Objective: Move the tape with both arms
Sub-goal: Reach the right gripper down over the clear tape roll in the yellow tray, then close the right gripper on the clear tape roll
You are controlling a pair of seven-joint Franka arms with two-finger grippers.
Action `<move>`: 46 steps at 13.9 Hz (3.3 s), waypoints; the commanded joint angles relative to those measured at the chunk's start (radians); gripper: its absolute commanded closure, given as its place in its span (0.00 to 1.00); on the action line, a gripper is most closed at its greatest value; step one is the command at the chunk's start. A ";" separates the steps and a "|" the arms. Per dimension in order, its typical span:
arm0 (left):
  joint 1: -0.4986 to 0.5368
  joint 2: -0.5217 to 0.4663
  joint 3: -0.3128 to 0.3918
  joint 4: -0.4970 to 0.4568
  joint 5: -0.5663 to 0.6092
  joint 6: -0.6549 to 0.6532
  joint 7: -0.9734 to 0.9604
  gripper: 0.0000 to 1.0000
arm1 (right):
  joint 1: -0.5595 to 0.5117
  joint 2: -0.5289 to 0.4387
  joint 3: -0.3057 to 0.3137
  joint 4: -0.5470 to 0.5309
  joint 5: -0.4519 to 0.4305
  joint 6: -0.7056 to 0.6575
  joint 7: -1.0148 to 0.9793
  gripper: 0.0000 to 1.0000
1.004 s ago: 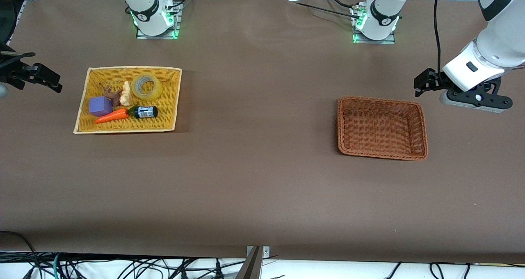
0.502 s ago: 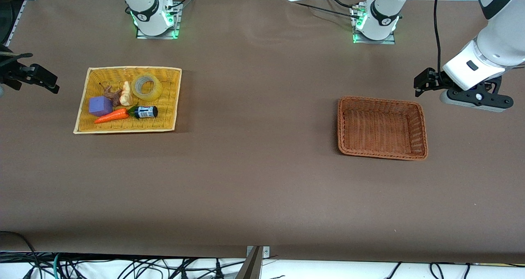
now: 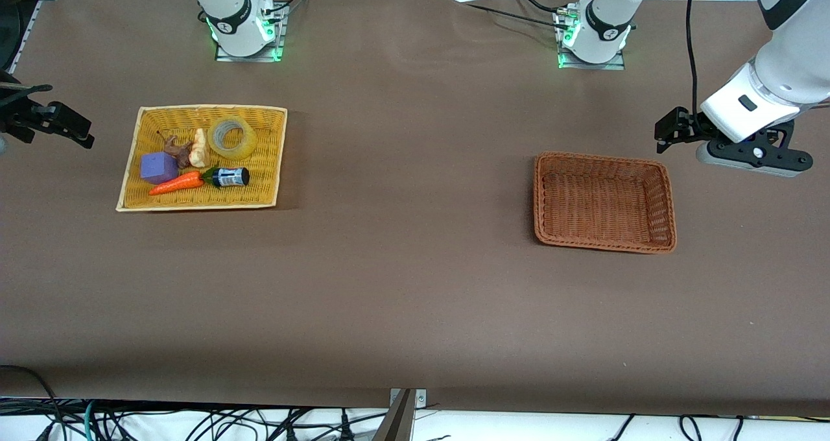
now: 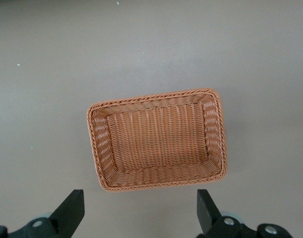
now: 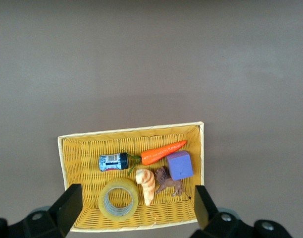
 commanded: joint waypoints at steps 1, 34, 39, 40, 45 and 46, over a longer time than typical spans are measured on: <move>-0.003 0.014 -0.001 0.032 0.014 -0.022 0.019 0.00 | -0.008 0.007 0.007 0.017 -0.004 -0.004 0.009 0.00; 0.008 0.017 0.001 0.031 0.006 -0.022 0.046 0.00 | 0.009 -0.031 0.234 -1.139 0.057 1.114 0.365 0.00; -0.001 0.017 -0.001 0.031 0.008 -0.022 0.039 0.00 | 0.009 0.029 0.265 -1.161 0.057 1.194 0.391 0.00; -0.001 0.017 0.001 0.031 0.008 -0.022 0.039 0.00 | 0.009 0.044 0.265 -1.165 0.057 1.215 0.391 0.00; 0.000 0.017 0.001 0.031 0.009 -0.023 0.043 0.00 | 0.009 0.066 0.263 -1.173 0.057 1.238 0.370 0.33; 0.000 0.017 0.001 0.031 0.009 -0.023 0.043 0.00 | 0.009 0.064 0.263 -1.171 0.057 1.237 0.363 0.78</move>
